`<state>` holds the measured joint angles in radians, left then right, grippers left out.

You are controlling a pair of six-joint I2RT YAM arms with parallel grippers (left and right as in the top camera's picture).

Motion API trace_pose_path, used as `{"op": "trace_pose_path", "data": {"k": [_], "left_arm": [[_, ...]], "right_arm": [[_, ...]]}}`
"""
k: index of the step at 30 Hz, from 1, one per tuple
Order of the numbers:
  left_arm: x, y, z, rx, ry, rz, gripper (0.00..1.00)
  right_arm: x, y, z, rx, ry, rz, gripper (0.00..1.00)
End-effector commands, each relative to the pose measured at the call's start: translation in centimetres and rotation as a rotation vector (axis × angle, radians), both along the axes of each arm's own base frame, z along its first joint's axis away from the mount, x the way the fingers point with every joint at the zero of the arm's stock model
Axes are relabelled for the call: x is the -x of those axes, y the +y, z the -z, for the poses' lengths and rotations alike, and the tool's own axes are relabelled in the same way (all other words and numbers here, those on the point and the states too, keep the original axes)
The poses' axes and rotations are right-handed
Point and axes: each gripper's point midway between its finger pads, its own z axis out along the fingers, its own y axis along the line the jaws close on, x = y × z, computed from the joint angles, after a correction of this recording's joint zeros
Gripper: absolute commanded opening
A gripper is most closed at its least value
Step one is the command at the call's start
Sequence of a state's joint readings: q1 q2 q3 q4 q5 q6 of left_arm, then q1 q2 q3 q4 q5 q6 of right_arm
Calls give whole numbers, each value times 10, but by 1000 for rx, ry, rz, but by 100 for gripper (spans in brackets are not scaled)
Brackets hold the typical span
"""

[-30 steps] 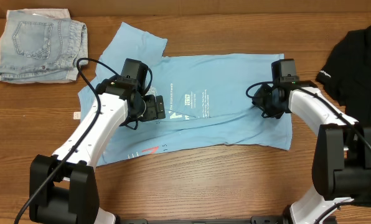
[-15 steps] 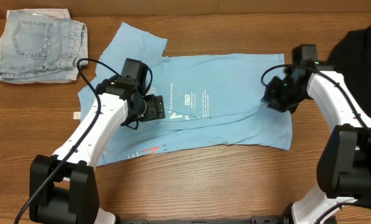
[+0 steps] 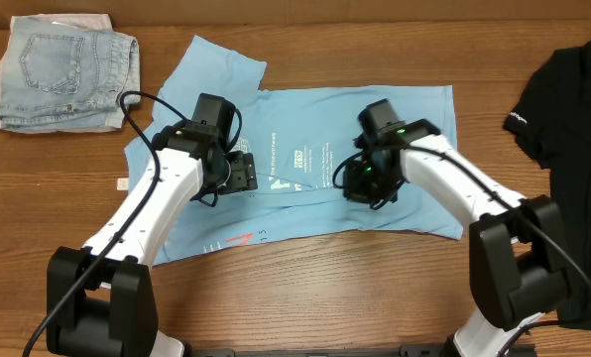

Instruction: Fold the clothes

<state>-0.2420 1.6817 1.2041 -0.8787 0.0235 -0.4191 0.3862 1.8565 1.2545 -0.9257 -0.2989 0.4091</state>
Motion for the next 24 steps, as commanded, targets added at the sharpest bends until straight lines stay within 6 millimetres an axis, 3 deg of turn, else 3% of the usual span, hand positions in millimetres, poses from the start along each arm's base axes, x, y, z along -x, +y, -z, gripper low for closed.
{"op": "trace_pose_path", "data": {"k": [1, 15, 24], "left_arm": [[-3, 11, 0, -32, 1, -32, 87], [2, 13, 1, -39, 19, -29, 93], [2, 14, 1, -42, 23, -21, 96]], "right_arm": [[1, 8, 4, 17, 7, 51, 4], [14, 37, 20, 0, 89, 122, 4], [8, 44, 23, -17, 64, 124, 4]]}}
